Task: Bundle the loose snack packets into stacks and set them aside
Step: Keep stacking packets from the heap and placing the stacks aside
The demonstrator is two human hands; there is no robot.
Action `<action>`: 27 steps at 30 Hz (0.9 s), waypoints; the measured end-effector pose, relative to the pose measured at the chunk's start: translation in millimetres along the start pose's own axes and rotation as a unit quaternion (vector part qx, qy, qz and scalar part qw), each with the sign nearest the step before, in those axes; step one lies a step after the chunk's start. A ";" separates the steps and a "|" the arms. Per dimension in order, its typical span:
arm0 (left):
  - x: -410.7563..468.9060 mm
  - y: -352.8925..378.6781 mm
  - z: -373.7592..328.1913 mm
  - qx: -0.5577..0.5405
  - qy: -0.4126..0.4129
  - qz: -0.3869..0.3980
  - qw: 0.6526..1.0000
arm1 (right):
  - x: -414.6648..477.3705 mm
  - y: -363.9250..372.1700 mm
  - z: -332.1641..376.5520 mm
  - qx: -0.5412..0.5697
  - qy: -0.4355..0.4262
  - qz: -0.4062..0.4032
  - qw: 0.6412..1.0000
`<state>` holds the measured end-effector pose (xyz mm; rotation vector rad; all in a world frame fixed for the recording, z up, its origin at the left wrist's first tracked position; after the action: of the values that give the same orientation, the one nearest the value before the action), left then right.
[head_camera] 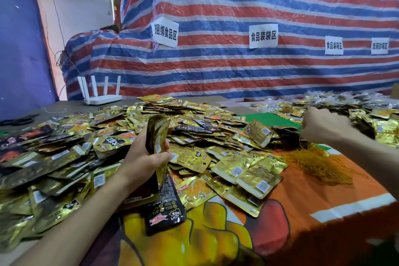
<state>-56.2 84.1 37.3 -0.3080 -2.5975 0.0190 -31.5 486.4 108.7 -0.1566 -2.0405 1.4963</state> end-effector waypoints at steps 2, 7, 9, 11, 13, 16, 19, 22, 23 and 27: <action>-0.3 0.1 -0.6 -0.012 -0.010 -0.007 1.000 | -0.9 -5.0 2.7 0.045 -0.004 -0.053 0.998; -2.2 -2.0 -3.7 -0.102 -0.036 -0.026 0.994 | -25.6 -30.6 70.4 0.344 -0.170 0.017 0.923; -3.0 -5.2 -4.1 -0.137 -0.047 -0.031 0.989 | -45.5 -43.5 109.4 0.437 -0.218 0.068 0.870; -3.2 -8.4 -3.3 -0.174 -0.070 -0.024 0.982 | -61.5 -52.6 146.8 0.494 -0.252 0.095 0.826; -2.0 -11.0 -1.5 -0.213 -0.100 -0.022 0.972 | -73.0 -57.6 180.8 0.537 -0.270 0.110 0.792; -1.4 -16.2 4.6 -0.251 -0.150 -0.069 0.954 | -84.2 -57.9 218.4 0.606 -0.263 0.124 0.741; -0.3 -19.3 7.7 -0.225 -0.157 -0.085 0.958 | -87.5 -49.8 237.0 0.655 -0.229 0.125 0.709; -1.0 -22.7 10.0 -0.201 -0.157 -0.103 0.961 | -91.5 -36.1 243.7 0.693 -0.222 0.176 0.663; -0.9 -24.1 11.2 -0.194 -0.154 -0.104 0.963 | -93.2 -31.6 246.0 0.705 -0.230 0.201 0.640; -0.3 -23.5 15.5 -0.173 -0.178 -0.077 0.966 | -91.1 -22.1 250.4 0.724 -0.227 0.244 0.604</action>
<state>-68.8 61.8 25.4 -0.2414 -2.9710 -0.4809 -83.3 231.6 46.0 0.4034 -0.3652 3.2740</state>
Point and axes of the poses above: each hand's wrist, its own x-axis towards the middle knuckle, its own y-axis out of the palm, z = x × y, the point moved 4 cm from there along x, towards the middle knuckle, and after that the axes turned 12 degrees about -x, right-handed, at the moved point
